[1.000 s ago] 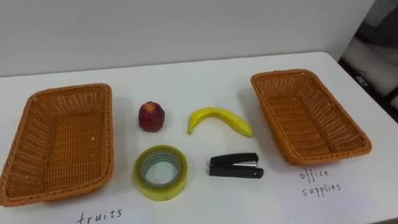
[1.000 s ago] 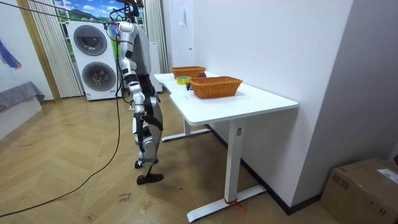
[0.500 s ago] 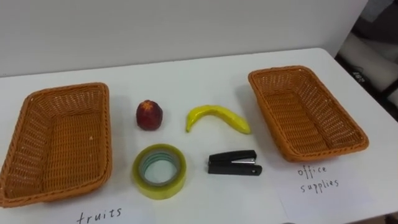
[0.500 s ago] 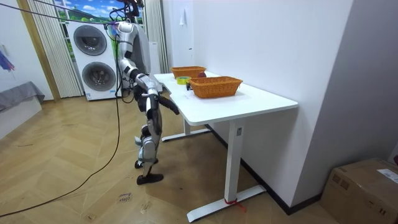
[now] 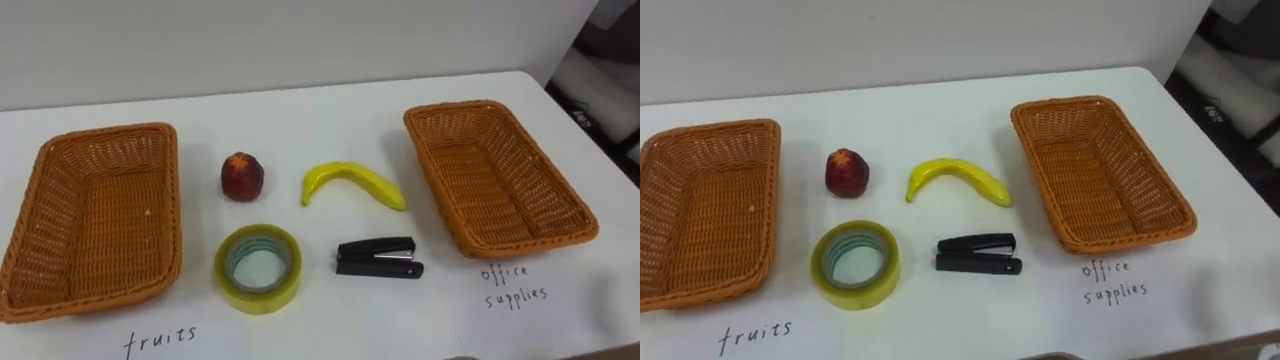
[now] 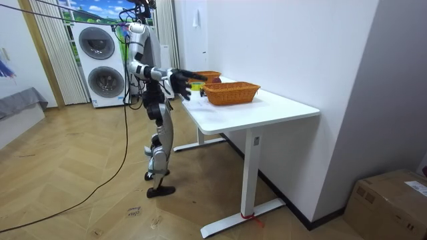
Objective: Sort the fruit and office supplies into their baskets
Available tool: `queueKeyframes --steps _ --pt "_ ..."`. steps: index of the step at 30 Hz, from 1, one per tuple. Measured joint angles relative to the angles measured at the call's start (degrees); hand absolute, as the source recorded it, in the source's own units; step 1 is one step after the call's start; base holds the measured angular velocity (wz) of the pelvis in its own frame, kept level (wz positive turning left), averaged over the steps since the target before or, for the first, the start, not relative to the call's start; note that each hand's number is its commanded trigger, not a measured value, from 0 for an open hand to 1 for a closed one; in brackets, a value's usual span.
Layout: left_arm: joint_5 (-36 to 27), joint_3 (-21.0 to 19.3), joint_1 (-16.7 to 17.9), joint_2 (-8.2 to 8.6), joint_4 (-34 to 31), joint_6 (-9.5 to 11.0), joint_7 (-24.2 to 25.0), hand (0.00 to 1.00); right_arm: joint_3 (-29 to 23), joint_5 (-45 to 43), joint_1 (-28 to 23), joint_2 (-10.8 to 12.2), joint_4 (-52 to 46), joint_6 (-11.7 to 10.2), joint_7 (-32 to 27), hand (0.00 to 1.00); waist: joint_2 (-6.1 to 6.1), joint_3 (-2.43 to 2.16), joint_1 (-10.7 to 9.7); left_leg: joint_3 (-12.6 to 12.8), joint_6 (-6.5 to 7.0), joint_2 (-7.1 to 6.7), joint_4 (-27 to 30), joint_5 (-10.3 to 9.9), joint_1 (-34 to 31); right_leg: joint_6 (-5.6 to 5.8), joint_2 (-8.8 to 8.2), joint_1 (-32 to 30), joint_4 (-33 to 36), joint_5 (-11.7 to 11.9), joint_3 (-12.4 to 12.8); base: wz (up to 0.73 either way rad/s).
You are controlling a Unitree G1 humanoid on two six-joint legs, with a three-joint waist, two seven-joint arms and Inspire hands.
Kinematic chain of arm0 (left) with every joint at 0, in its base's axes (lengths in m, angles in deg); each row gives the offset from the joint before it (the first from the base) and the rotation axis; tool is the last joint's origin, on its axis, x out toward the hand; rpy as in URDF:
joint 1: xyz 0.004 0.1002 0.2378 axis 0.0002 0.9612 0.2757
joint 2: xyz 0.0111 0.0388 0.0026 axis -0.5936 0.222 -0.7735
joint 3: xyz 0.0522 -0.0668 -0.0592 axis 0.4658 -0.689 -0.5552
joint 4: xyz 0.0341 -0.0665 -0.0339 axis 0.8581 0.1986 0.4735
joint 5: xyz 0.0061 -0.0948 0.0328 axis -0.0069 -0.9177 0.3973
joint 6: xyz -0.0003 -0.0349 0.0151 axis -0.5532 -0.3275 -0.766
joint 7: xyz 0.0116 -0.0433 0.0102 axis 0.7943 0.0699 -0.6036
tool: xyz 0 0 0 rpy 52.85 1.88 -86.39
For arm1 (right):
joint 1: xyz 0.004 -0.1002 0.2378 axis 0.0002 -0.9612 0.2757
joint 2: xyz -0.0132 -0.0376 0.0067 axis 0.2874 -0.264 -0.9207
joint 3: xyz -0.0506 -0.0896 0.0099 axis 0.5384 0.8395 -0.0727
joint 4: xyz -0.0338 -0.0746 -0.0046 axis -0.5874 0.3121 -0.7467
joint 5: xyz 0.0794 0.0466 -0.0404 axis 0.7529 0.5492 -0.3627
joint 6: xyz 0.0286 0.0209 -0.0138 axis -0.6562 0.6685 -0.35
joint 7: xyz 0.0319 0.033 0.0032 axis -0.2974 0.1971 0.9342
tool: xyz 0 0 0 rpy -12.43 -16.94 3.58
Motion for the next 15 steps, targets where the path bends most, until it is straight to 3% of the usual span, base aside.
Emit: queueKeyframes --steps 7,10,15 --pt "0.43 0.43 -0.99 -0.16 0.35 0.8 -0.05 0.0 1.58 -12.08 2.13 -0.26 -5.35 -1.99 -1.49 0.0 0.26 -0.13 1.6 -0.04 0.0 0.11 -0.04 0.0 0.0 -0.09 0.0 0.08 0.23 0.13 -0.79 0.0" --pt "0.41 1.55 -1.31 -0.24 1.97 1.25 -0.3 0.0 4.72 -17.04 2.65 -0.52 -7.97 -2.1 -1.69 0.0 0.39 -0.07 1.87 -0.09 0.0 0.15 -0.06 0.0 0.19 -0.13 0.04 0.31 0.23 0.15 -0.8 0.0" --pt "0.55 2.09 -1.45 -0.2 2.39 1.25 -0.47 0.0 5.46 -22.6 4.13 -1.01 -11.28 -2.09 -0.95 0.0 0.39 0.08 3.11 -0.22 0.0 0.15 -0.07 0.0 0.35 -0.13 0.02 0.51 0.23 0.16 -0.96 0.02"
